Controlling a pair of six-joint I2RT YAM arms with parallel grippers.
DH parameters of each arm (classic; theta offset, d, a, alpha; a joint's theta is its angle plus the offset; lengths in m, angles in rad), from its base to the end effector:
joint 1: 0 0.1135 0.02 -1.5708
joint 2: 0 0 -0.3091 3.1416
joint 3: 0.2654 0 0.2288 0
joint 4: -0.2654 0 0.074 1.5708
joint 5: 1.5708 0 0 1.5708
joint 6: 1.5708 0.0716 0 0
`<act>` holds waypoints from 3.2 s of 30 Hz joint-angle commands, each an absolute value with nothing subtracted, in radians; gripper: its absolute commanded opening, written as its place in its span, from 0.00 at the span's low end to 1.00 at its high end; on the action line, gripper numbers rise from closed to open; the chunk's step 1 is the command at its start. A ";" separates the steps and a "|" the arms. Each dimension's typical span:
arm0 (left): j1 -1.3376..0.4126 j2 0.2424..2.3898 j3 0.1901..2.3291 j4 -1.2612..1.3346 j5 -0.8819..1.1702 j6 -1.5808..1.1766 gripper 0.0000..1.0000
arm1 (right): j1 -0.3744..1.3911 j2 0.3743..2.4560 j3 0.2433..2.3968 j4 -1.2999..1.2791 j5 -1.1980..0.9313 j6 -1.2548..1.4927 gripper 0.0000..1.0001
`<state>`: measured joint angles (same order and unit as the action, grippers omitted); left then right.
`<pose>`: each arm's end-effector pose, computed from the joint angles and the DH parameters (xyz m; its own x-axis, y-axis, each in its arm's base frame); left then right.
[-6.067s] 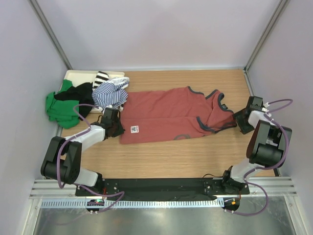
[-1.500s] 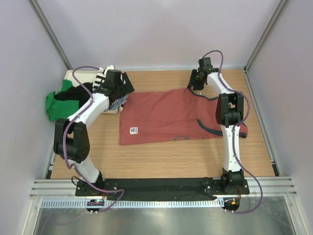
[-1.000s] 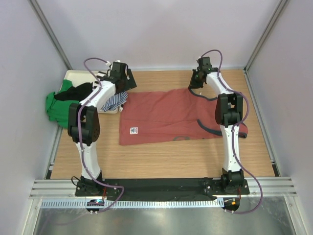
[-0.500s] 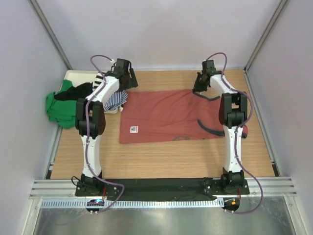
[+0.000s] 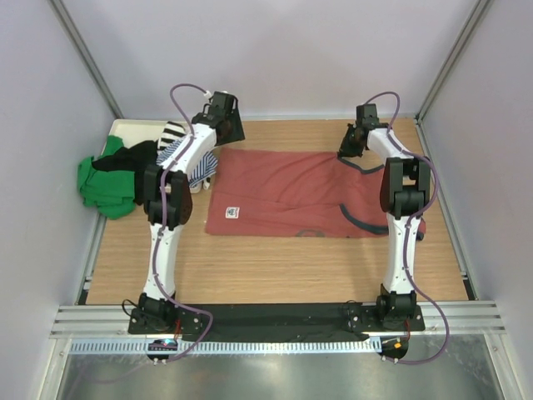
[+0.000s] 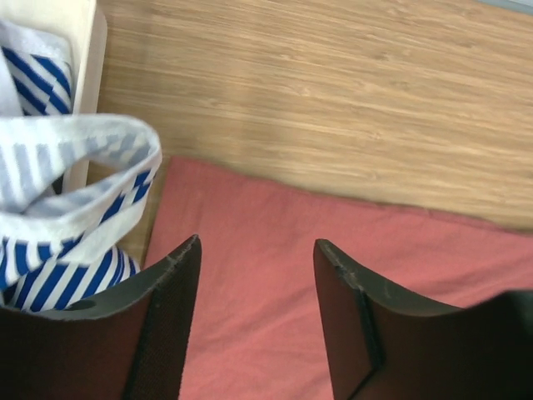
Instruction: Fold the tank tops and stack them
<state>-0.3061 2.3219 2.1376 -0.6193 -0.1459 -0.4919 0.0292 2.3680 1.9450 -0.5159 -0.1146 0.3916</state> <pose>0.5367 -0.1587 0.2537 -0.7004 -0.2687 -0.6613 -0.1462 0.9608 -0.2356 0.5523 0.0243 0.1765 -0.7823 0.3565 -0.5108 0.2186 0.9250 0.3107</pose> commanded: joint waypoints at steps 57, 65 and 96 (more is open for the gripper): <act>-0.244 2.097 1.835 -0.267 -0.190 -0.503 0.00 | 0.034 2.008 1.658 -0.336 -0.184 0.407 0.01; -0.242 2.045 1.764 -0.250 -0.181 -0.509 0.00 | 0.034 2.013 1.706 -0.289 -0.176 0.379 0.01; -0.278 1.704 1.083 0.244 -0.156 -0.534 0.00 | 0.109 1.451 0.842 0.292 -0.068 0.301 0.01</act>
<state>-0.2611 1.7782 1.1187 0.1638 -0.1310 -0.5247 0.0994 1.5356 0.8673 0.2501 -0.1165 0.2852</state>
